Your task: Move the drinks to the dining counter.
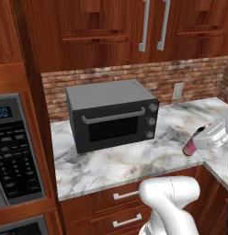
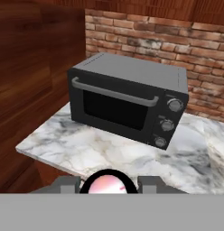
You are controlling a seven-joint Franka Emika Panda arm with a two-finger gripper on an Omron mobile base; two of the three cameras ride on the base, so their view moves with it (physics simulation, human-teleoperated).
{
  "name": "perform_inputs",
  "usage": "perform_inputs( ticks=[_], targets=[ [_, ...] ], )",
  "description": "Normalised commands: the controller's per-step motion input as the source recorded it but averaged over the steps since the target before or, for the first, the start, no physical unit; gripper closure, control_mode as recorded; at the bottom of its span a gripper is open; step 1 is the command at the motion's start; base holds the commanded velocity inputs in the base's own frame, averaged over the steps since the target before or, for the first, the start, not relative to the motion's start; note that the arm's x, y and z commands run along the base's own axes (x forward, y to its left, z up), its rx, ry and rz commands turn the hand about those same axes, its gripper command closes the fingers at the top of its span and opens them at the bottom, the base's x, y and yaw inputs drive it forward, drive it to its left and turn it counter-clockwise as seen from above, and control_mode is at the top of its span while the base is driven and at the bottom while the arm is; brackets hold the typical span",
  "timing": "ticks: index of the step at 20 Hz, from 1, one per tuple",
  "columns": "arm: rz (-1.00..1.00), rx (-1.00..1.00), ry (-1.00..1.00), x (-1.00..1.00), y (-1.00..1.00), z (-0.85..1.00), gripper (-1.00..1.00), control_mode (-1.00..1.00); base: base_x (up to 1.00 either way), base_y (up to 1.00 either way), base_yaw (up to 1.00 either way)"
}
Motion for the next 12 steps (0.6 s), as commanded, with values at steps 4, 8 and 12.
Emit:
perform_inputs(
  ticks=[4,8,12],
  targets=[
    [0.0,0.0,0.0,0.0,0.0,0.0,1.0,1.0,-0.91,0.0,0.06],
    [0.0,0.0,0.0,0.0,0.0,0.0,1.0,1.0,-0.99,0.0,0.12],
    [0.0,0.0,0.0,0.0,0.0,0.0,1.0,1.0,-0.96,0.0,0.18]
  ],
)
